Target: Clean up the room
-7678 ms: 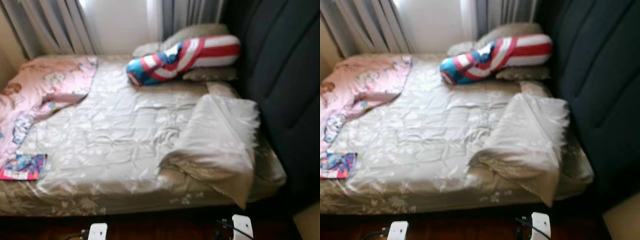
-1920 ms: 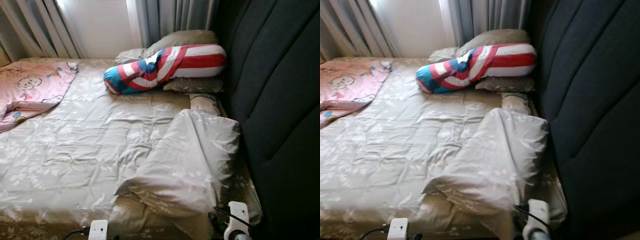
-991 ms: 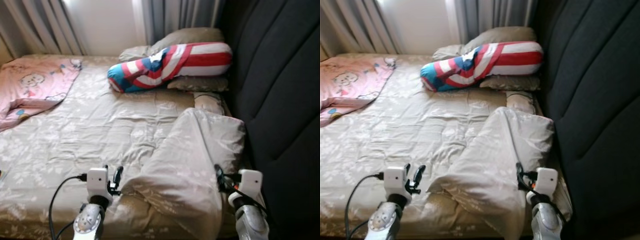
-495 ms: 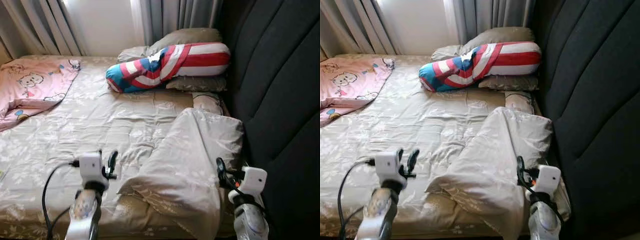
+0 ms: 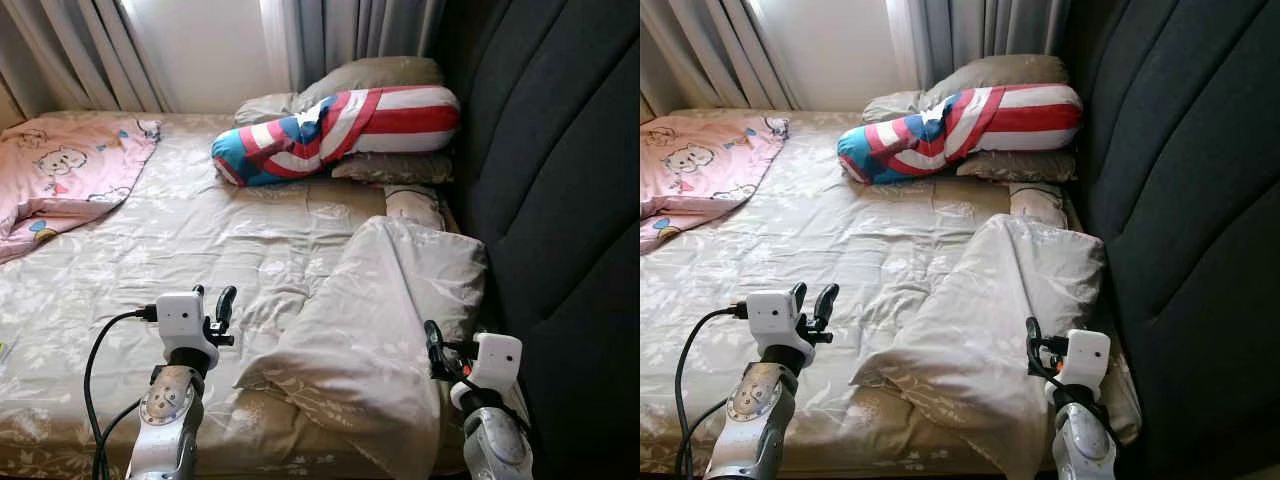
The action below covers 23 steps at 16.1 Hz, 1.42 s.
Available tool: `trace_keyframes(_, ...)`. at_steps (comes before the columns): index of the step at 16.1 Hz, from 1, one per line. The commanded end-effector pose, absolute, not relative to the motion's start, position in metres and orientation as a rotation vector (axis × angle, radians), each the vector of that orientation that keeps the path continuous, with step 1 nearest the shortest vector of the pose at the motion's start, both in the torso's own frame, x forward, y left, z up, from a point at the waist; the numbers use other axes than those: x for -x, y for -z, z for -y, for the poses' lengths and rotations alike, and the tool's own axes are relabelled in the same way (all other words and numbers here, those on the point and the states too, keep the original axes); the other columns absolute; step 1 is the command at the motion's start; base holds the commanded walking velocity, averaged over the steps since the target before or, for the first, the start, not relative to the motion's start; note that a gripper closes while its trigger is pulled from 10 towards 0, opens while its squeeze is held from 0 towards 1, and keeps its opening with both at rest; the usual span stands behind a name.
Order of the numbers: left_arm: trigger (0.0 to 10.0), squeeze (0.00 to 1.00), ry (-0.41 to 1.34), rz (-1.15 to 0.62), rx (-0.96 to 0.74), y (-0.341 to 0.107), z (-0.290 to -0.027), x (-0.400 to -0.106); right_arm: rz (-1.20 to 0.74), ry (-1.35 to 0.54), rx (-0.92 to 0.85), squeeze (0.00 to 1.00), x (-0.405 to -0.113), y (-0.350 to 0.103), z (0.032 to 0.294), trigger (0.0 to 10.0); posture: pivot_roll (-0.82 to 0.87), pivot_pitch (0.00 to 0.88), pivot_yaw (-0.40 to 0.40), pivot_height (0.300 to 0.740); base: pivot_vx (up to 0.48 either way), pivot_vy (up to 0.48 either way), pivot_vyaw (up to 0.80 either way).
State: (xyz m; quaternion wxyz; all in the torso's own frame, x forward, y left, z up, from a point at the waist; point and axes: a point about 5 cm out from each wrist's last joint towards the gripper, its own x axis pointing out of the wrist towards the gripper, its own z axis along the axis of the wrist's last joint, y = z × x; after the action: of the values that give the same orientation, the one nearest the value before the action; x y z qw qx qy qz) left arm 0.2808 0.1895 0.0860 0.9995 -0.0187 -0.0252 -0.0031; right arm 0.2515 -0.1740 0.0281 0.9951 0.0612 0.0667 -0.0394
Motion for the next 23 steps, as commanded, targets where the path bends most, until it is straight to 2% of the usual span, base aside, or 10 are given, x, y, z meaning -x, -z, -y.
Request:
trace_keyframes(1,10.0,0.0,0.016,0.054,0.03,-0.09,-0.189,-0.281,-0.126,0.079,-0.126,0.0,-0.252,-0.031,0.174,10.0,-0.05,0.014,-0.02,0.71,0.0,0.0,0.0)
trace_keyframes(4,10.0,0.0,0.021,0.048,0.034,-0.091,-0.188,-0.281,-0.167,0.082,-0.12,0.0,-0.255,-0.027,0.172,10.0,-0.05,0.018,-0.021,0.71,0.0,0.0,0.0)
trace_keyframes(7,10.0,0.0,0.023,0.047,0.034,-0.091,-0.187,-0.282,-0.161,0.069,-0.116,0.0,-0.255,-0.027,0.17,10.0,-0.05,0.018,-0.021,0.681,0.0,0.0,0.0)
trace_keyframes(18,10.0,0.0,0.046,0.031,0.039,-0.091,-0.183,-0.282,-0.199,0.061,-0.117,0.0,-0.256,-0.02,0.169,10.0,-0.05,0.023,-0.023,0.681,0.0,0.0,0.0)
trace_keyframes(20,10.0,0.0,0.051,0.03,0.041,-0.091,-0.182,-0.282,-0.192,0.055,-0.109,0.0,-0.257,-0.02,0.169,10.0,-0.05,0.023,-0.022,0.666,0.0,0.0,0.0)
trace_keyframes(23,10.0,0.0,0.057,0.028,0.043,-0.091,-0.18,-0.282,-0.164,0.055,-0.119,0.0,-0.258,-0.023,0.169,10.0,-0.05,0.023,-0.022,0.666,0.0,0.0,0.0)
